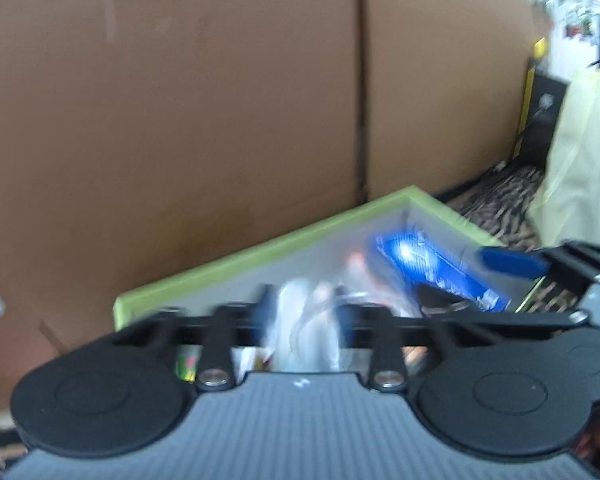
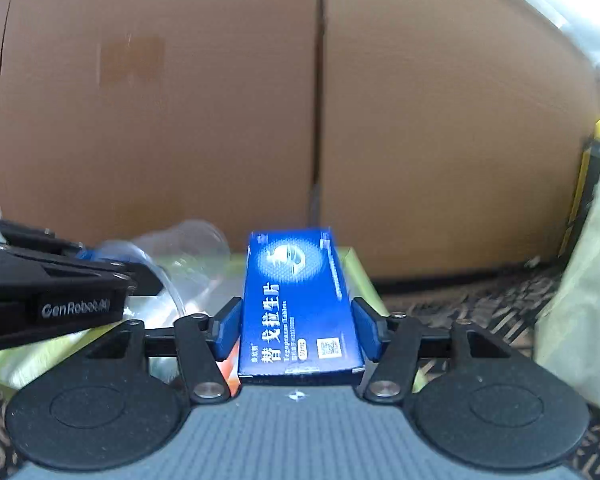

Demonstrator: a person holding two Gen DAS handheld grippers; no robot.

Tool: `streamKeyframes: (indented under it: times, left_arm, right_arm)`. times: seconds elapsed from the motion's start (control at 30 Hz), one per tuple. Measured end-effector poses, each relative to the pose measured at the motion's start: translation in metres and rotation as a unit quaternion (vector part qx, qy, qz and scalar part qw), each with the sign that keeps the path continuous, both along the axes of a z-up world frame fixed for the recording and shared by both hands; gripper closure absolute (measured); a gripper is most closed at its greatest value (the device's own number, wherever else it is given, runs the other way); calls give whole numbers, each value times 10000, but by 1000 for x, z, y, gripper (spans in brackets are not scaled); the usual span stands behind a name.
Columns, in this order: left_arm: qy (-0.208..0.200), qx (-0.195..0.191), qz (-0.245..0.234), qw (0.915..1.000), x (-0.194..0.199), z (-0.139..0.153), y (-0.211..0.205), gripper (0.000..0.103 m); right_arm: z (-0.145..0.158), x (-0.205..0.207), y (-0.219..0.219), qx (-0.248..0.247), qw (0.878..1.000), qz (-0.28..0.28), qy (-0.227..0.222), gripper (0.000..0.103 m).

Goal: Organize objects
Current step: 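Open both tools to drop the box and cup into the lime-green box, then withdraw both tools from the lime-green box back to the mat items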

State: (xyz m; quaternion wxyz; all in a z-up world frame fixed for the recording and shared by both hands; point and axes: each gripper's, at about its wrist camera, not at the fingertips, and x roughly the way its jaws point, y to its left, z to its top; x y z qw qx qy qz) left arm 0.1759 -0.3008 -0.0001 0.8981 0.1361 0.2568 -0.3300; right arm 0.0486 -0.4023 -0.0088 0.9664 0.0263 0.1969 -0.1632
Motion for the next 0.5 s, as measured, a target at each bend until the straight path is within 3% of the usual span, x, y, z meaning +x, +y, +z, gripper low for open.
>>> streamKeyframes:
  times: [0.03,0.1,0.2,0.5]
  left_arm:
    - [-59,-118,-11,9999,-5,-2,8,24]
    - [-51,-425,49,9991,-12,-4,26,0]
    - [-133,-589,62,9982,-20,-1,35,0]
    - [-400,-482,576,9964,-51,25,60,0]
  right_arm:
    - [-5,1,0,-13,9999,-41,151,37]
    - [-12,-9,2,-151,9997,-157,147,28]
    - [-15,-32,9,-267,9992,-274,-145,20]
    - [-4,-53,39,-245,9981,-275,-484,19]
